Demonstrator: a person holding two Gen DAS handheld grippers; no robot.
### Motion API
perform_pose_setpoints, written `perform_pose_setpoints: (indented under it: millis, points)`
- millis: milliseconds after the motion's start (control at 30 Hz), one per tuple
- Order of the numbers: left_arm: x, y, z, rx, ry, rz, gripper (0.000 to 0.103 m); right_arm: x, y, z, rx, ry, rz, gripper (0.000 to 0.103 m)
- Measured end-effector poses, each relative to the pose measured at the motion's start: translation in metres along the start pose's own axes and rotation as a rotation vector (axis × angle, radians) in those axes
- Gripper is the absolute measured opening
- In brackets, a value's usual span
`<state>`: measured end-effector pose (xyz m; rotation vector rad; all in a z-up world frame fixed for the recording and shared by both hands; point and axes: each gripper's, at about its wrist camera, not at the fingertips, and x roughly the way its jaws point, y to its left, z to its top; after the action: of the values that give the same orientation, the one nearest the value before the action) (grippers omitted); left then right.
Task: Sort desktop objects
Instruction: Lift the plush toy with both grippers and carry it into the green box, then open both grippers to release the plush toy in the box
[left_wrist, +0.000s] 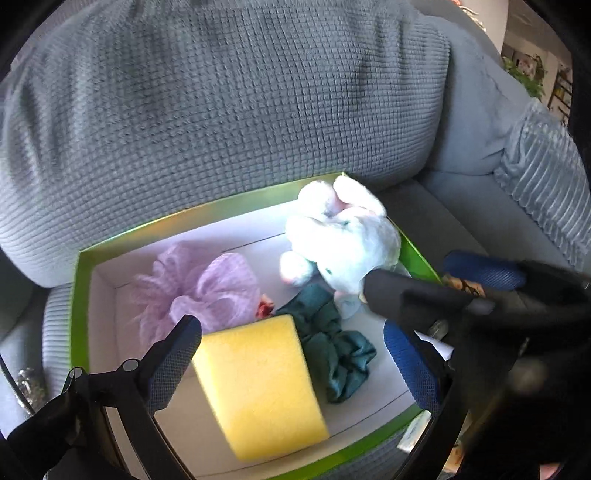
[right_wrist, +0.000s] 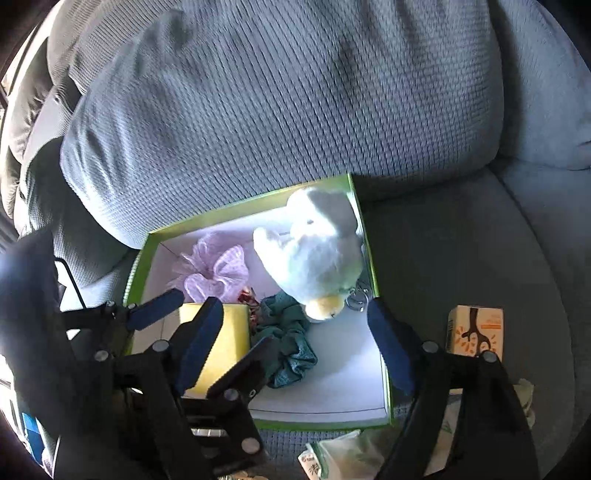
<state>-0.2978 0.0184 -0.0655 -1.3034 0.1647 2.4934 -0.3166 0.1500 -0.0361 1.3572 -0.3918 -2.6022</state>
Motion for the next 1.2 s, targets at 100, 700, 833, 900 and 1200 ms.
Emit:
perform_pose_setpoints:
  millis: [100, 700, 833, 900, 1200]
  points:
    - [-0.01, -0.001, -0.006, 0.027, -0.021, 0.045, 0.1, -0.008, 0.002, -0.002, -0.011, -0.005, 0.003, 0.083]
    - [-0.048, 0.009, -0.007, -0.046, -0.116, 0.182, 0.1, -0.027, 0.017, -0.019, -0.057, -0.017, -0.053, 0.083]
    - [-0.053, 0.01, -0.011, -0.049, -0.126, 0.205, 0.1, -0.032, 0.02, -0.02, -0.074, -0.024, -0.07, 0.083]
    - [-0.055, 0.011, -0.013, -0.052, -0.132, 0.214, 0.1, -0.033, 0.021, -0.02, -0.077, -0.026, -0.075, 0.083]
    - [-0.063, 0.011, -0.02, -0.049, -0.134, 0.235, 0.1, -0.039, 0.024, -0.027, -0.092, -0.038, -0.096, 0.083]
